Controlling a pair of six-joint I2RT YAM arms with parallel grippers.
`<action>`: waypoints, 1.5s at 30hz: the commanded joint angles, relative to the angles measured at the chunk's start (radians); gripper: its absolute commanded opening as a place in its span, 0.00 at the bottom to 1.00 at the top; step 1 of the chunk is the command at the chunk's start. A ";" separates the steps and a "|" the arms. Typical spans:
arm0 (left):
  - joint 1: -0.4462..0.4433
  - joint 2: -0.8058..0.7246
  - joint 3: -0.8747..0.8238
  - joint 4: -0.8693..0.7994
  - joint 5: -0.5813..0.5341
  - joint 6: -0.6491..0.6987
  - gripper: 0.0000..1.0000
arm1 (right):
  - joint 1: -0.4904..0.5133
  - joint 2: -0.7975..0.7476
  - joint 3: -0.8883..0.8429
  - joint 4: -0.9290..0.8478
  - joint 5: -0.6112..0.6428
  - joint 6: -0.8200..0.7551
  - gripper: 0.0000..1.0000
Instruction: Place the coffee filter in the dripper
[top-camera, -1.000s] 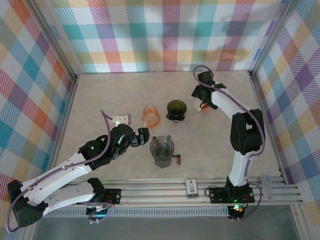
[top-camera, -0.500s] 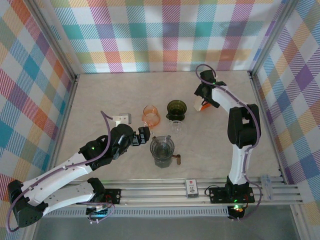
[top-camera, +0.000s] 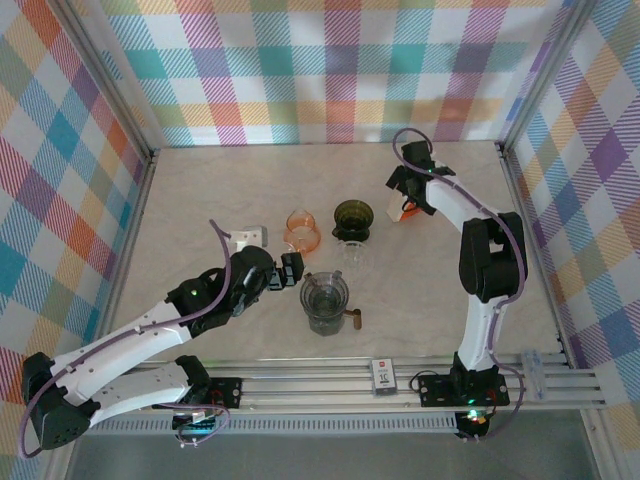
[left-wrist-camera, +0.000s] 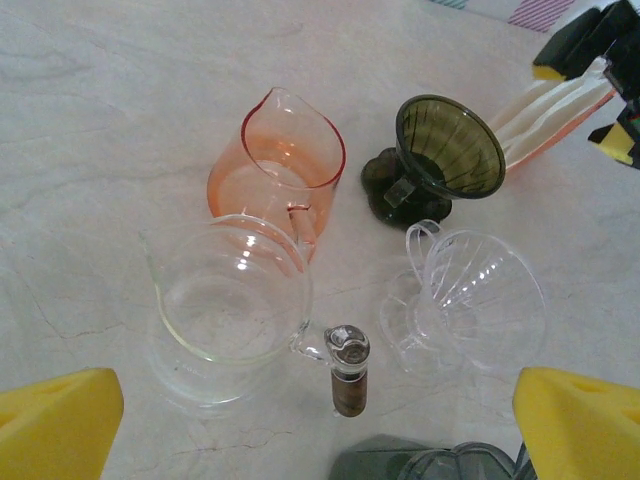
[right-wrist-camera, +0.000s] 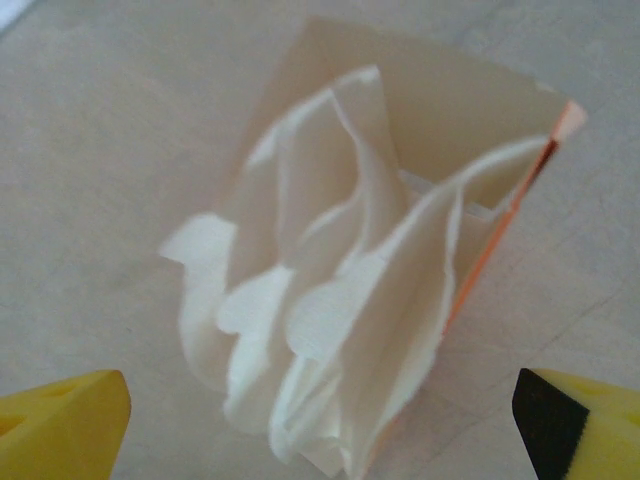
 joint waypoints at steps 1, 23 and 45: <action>0.014 -0.002 -0.003 0.026 -0.012 0.011 1.00 | -0.001 0.039 0.033 -0.012 -0.001 0.046 0.99; 0.018 -0.020 -0.001 0.006 -0.065 0.003 1.00 | -0.048 0.126 0.095 -0.054 -0.100 -0.244 0.72; 0.025 0.039 0.026 0.013 -0.036 -0.021 1.00 | -0.056 0.046 -0.044 0.065 -0.418 -0.823 0.71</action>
